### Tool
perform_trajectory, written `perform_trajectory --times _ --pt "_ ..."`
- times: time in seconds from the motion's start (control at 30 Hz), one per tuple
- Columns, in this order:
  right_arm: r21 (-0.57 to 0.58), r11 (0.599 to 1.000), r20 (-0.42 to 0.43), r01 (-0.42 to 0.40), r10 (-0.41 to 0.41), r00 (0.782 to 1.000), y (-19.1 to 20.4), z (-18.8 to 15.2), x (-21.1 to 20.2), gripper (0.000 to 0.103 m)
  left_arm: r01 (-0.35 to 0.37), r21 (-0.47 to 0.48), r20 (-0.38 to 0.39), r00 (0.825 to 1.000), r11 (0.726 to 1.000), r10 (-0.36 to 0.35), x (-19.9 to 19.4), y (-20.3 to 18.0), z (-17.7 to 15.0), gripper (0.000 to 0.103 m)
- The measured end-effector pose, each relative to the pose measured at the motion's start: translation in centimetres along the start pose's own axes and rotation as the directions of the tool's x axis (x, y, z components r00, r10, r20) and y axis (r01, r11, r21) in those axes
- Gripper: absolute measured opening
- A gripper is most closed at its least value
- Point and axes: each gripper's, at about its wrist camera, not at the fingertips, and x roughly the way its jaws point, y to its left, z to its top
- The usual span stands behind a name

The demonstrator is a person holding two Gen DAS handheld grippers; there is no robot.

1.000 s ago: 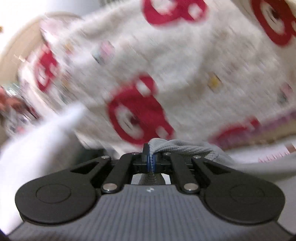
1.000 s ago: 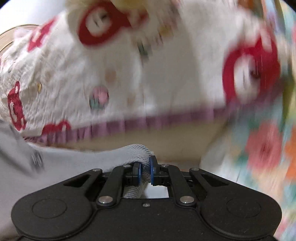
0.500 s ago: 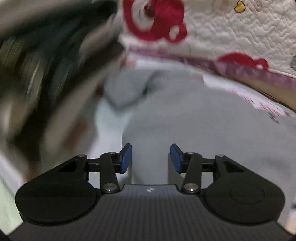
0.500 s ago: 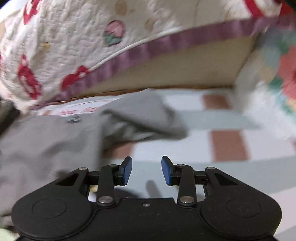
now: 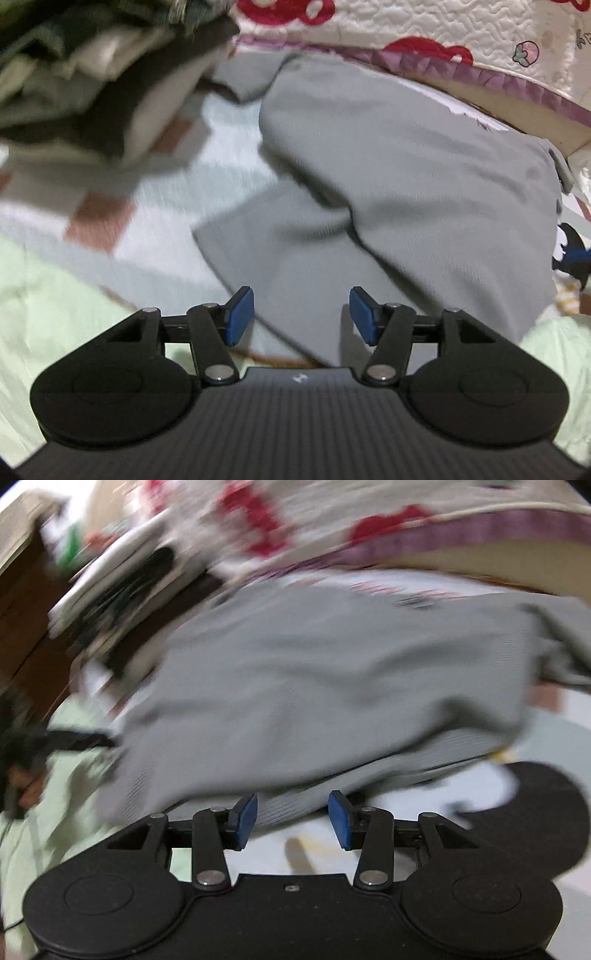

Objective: Fold clothes

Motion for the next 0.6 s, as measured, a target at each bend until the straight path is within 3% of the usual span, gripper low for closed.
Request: perform_trajectory --times 0.17,0.27,0.37,0.43,0.47,0.6 --pt "0.086 0.991 -0.060 -0.104 0.109 0.992 2.8 -1.5 3.0 0.054 0.110 -0.165 -0.018 0.993 0.980 -0.114 0.6 0.8 -1.2 0.062" --pt "0.136 0.985 -0.041 -0.102 0.108 0.993 3.1 -2.2 4.5 0.054 0.083 -0.125 -0.007 0.996 0.989 -0.085 1.1 0.3 -0.6 0.063" --pt "0.116 0.990 0.047 -0.086 0.081 0.996 3.7 -2.4 5.5 0.054 0.067 -0.062 -0.004 0.998 0.996 -0.068 1.5 -0.4 0.0 0.063" --pt "0.071 0.995 0.112 -0.073 0.065 0.992 3.9 -1.6 6.0 0.019 0.064 -0.029 0.004 0.998 0.998 -0.064 1.7 -0.9 0.4 0.060" --pt "0.052 0.997 0.151 -0.048 0.040 0.988 3.7 -1.3 5.7 0.010 0.062 -0.015 0.011 0.998 0.998 -0.061 1.6 -1.2 0.6 0.056" --pt "0.070 0.993 0.226 0.097 -0.110 0.968 0.7 -0.3 2.6 0.010 0.046 0.031 0.050 0.998 0.998 -0.048 0.4 -2.4 1.9 0.052"
